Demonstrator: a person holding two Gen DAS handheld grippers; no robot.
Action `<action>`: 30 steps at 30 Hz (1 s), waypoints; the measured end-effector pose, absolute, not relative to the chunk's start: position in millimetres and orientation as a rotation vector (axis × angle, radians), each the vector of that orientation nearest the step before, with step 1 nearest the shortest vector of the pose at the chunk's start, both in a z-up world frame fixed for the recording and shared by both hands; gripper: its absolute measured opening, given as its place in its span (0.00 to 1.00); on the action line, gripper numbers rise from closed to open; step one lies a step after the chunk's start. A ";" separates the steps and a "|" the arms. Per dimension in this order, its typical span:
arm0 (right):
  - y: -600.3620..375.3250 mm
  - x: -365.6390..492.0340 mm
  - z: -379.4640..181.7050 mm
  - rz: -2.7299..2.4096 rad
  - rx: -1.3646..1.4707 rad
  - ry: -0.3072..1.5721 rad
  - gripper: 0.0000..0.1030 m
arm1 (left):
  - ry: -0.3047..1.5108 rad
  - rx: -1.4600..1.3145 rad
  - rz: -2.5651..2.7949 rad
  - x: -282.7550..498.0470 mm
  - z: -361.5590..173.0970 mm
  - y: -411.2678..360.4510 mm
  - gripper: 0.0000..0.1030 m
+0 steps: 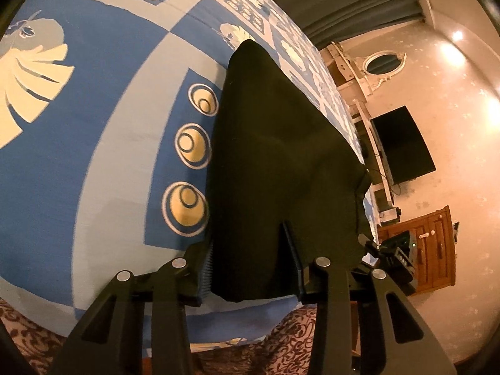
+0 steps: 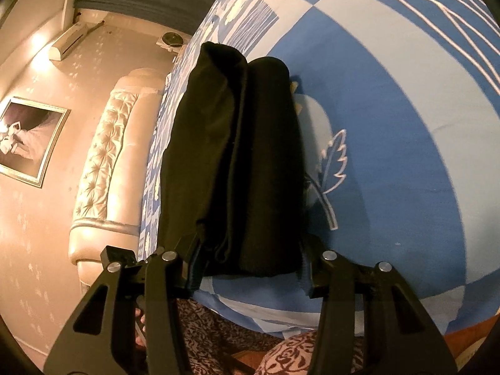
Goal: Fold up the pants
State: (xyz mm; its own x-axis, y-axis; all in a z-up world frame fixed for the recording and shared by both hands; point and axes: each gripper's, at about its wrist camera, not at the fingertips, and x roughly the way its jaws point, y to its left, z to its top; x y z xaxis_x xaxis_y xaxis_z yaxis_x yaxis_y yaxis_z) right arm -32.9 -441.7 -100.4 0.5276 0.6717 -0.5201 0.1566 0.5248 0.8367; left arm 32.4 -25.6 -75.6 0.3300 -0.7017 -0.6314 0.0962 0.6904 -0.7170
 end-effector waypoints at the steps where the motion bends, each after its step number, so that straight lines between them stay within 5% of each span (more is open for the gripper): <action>1: -438.7 -30.8 -100.3 0.382 0.995 0.997 0.45 | 1.122 -0.636 -0.566 31.3 -75.0 -24.8 0.38; 30: -391.1 -5.9 -102.1 0.448 0.979 1.041 0.46 | 1.115 -0.633 -0.466 15.2 -66.1 21.9 0.39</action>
